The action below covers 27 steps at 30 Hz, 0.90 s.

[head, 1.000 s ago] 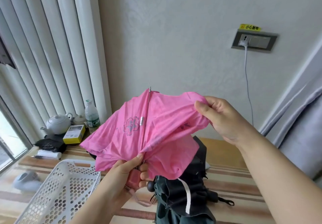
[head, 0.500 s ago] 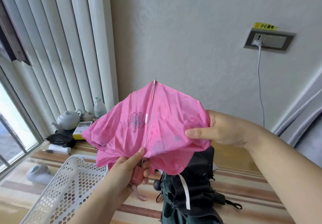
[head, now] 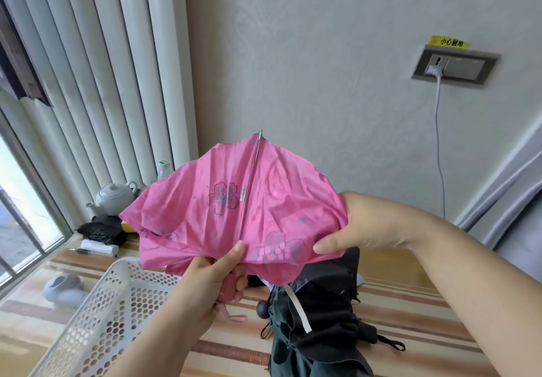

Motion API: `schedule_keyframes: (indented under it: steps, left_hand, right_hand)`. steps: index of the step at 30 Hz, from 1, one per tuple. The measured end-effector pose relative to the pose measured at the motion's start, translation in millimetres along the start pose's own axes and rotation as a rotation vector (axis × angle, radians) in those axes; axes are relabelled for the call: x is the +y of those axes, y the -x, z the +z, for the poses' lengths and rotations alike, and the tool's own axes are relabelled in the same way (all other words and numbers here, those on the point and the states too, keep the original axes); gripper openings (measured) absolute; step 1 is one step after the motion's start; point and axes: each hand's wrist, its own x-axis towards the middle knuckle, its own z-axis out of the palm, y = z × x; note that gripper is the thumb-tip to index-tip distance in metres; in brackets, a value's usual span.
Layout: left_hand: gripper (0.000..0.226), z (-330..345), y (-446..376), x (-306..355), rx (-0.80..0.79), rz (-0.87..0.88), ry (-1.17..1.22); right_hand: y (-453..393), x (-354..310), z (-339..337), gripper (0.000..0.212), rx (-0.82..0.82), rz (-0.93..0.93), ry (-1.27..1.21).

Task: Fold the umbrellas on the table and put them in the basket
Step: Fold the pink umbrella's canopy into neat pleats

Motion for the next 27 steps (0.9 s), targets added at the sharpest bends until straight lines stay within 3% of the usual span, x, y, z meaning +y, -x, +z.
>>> schedule_keyframes:
  steps: [3,6,8,11,13,15,18,22,27]
  left_hand:
    - [0.032,3,-1,-1,0.009,0.002,-0.025]
    - [0.036,3,-3,-2,0.02,-0.012,-0.063]
    - [0.037,3,-3,-4,0.01,-0.007,-0.119]
    - [0.039,2,-1,-6,0.02,0.014,-0.182]
    - [0.037,0,0,-4,0.049,0.024,-0.173]
    - [0.036,-1,-1,1,0.09,0.051,-0.143]
    - [0.031,1,-3,8,0.107,0.082,-0.083]
    - [0.033,3,-3,12,0.086,0.088,-0.093]
    - [0.029,6,-4,7,0.085,0.087,-0.129]
  right_hand:
    - [-4,1,4,0.035,0.02,-0.017,-0.061]
    - [-3,-7,7,0.031,-0.105,-0.042,-0.228]
    - [-3,-10,8,0.036,-0.256,-0.067,-0.277]
    - [-3,-8,2,0.053,-0.422,0.006,-0.146]
    - [1,-7,-7,0.041,-0.343,0.074,-0.113]
    - [5,-8,-15,0.025,-0.16,0.074,-0.073]
    - [4,-6,-20,0.02,-0.004,0.059,0.064]
    - [6,-7,-17,0.04,-0.071,0.103,0.052]
    - [11,-20,-17,0.038,-0.198,0.004,-0.135]
